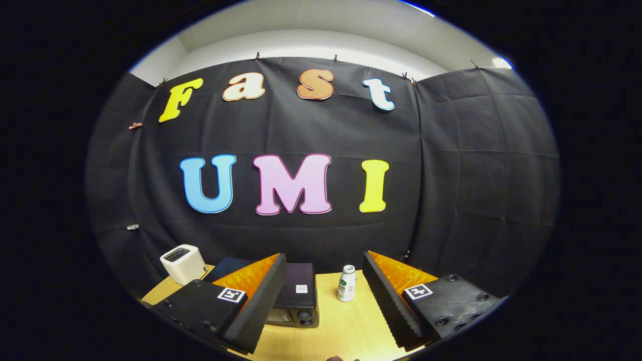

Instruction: Open the toaster oven, put the food inside, and close the toaster oven door.

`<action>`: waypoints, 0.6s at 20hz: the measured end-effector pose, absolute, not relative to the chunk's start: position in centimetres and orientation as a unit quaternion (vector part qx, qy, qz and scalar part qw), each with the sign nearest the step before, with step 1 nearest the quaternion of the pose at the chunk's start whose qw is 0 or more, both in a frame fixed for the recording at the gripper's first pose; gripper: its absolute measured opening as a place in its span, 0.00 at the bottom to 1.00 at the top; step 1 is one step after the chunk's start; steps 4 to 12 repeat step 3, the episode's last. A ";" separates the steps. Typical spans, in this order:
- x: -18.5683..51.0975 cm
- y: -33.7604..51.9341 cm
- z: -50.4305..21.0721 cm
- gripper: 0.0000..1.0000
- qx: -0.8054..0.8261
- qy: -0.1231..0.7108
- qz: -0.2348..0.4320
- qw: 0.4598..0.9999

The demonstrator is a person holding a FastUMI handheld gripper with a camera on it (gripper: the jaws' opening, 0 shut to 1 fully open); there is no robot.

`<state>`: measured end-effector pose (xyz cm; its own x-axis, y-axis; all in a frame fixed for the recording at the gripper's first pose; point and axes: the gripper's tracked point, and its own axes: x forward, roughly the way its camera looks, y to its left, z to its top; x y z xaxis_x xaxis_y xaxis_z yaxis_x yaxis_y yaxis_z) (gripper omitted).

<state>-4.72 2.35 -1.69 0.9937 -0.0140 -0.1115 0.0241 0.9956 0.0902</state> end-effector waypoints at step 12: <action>-4.9 2.6 -1.7 0.99 0.046 0.056 -0.008 0.997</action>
